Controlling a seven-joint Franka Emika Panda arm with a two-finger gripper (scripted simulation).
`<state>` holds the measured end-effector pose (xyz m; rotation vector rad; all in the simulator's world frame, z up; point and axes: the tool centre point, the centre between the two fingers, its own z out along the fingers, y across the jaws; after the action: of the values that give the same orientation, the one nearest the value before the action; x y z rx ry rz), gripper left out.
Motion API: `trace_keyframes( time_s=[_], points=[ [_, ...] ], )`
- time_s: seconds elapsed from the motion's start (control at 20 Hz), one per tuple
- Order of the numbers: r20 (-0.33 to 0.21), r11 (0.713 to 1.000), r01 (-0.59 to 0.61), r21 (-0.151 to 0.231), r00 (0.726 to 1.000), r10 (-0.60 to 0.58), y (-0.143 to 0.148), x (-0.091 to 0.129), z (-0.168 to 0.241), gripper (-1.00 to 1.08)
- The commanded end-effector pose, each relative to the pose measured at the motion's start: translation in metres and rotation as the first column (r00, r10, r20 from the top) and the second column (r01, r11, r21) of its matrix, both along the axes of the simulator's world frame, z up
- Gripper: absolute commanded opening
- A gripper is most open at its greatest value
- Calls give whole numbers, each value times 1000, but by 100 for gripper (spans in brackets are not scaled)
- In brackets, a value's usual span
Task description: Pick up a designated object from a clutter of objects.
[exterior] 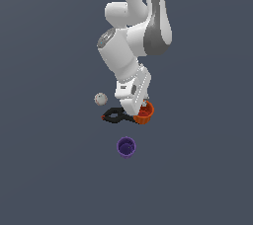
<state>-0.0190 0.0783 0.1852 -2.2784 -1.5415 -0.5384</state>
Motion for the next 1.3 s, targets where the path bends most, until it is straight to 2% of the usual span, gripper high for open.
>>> trace_keyframes(
  time_s=[0.0, 0.75, 1.25],
  points=[
    [1, 1000, 0, -2, 1000, 0, 7, -6, 24, -100],
    [2, 1000, -1, -3, 1000, 1, 50, -38, 163, -100],
    [3, 1000, -2, 1, 1000, 2, 63, -44, 202, -100]
  ],
)
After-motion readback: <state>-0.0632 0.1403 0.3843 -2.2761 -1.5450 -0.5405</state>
